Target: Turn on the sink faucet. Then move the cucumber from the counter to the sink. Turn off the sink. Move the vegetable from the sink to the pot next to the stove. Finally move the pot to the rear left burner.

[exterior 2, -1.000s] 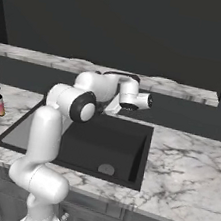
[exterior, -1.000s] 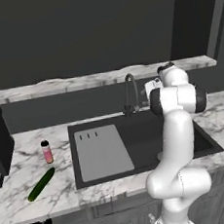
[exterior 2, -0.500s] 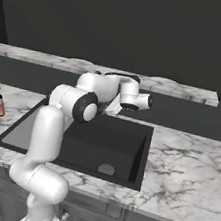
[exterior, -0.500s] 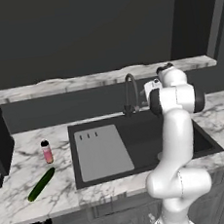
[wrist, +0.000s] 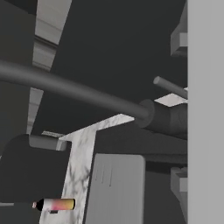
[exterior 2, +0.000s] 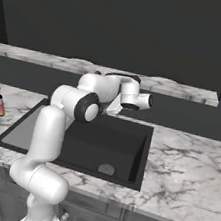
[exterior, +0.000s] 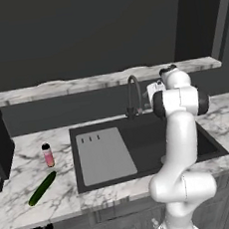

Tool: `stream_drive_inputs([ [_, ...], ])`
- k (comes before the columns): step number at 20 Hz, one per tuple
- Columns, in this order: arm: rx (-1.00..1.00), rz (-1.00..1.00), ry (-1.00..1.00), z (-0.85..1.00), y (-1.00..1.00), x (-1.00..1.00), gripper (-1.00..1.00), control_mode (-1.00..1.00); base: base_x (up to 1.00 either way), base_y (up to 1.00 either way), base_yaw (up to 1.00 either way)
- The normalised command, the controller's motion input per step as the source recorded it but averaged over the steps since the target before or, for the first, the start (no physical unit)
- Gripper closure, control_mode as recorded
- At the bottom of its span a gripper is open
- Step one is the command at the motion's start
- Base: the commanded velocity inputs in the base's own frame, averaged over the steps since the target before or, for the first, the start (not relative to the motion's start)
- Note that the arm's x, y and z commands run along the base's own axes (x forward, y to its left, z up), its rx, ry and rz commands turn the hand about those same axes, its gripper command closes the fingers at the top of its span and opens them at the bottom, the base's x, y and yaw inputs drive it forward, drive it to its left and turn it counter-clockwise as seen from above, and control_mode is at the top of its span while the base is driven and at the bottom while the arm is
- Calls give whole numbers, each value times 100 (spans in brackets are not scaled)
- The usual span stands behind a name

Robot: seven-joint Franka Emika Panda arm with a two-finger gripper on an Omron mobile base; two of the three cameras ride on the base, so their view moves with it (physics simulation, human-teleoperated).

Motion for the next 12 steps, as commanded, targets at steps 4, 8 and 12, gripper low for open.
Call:
stream_drive_inputs([
  [4, 0, 0, 0, -1, 0, 5, -100, -100, 0, 0, 0],
  [8, 0, 0, 0, 0, 0, 6, -100, -100, 0, 0, 0],
  [12, 0, 0, 0, 0, 0, 5, -100, -100, 0, 0, 0],
])
